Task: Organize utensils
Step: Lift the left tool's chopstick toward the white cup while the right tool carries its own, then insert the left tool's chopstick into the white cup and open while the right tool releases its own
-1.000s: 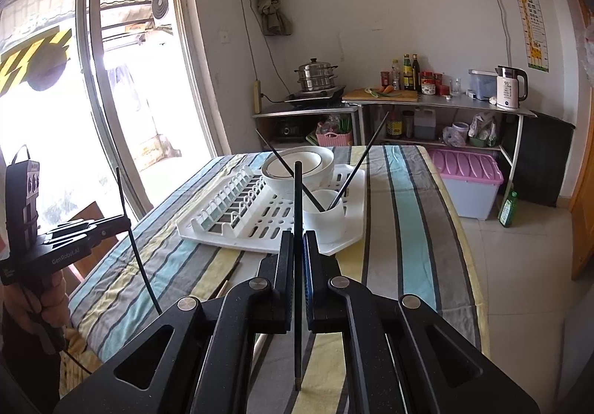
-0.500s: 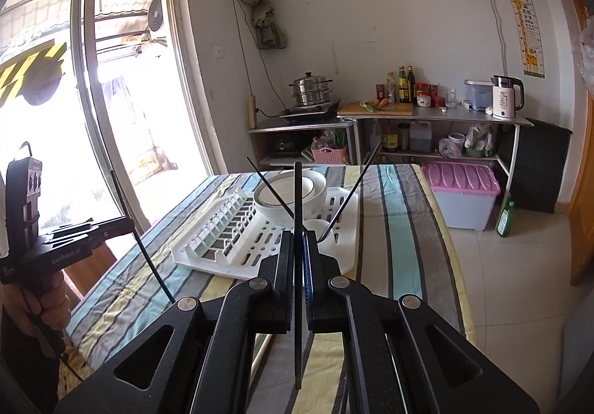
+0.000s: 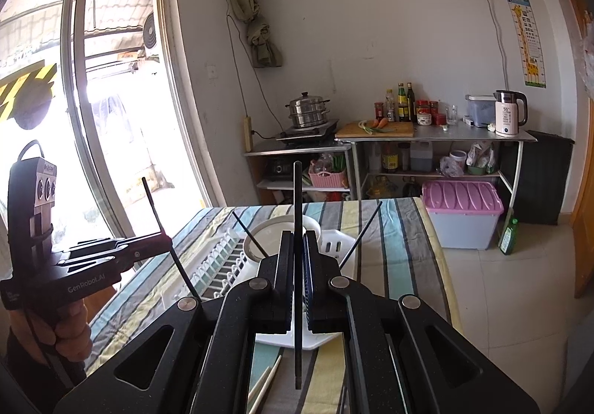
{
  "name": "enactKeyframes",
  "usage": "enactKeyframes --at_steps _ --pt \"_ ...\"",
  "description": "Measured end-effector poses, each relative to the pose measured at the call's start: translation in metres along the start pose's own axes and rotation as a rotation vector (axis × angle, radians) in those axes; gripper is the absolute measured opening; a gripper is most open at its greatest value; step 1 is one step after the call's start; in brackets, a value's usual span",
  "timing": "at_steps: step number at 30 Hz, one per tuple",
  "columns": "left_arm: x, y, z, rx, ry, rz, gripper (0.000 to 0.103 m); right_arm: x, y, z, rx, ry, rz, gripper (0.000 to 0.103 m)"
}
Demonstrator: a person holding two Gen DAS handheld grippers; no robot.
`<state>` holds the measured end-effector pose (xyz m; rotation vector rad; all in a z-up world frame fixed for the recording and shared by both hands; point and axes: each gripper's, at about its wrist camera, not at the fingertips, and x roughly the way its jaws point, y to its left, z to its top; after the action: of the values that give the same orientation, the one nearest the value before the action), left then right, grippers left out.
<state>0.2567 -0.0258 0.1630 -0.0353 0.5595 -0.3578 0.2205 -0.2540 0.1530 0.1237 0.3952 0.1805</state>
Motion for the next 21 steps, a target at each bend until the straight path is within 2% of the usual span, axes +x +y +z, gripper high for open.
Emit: enactKeyframes --at_steps 11,21 --pt "0.039 0.003 0.048 -0.056 -0.032 -0.045 0.005 0.041 -0.012 0.037 0.035 -0.031 0.006 0.005" --pt "0.080 0.008 0.052 -0.076 -0.001 -0.060 0.005 0.079 -0.026 0.043 0.067 -0.030 0.006 0.005"
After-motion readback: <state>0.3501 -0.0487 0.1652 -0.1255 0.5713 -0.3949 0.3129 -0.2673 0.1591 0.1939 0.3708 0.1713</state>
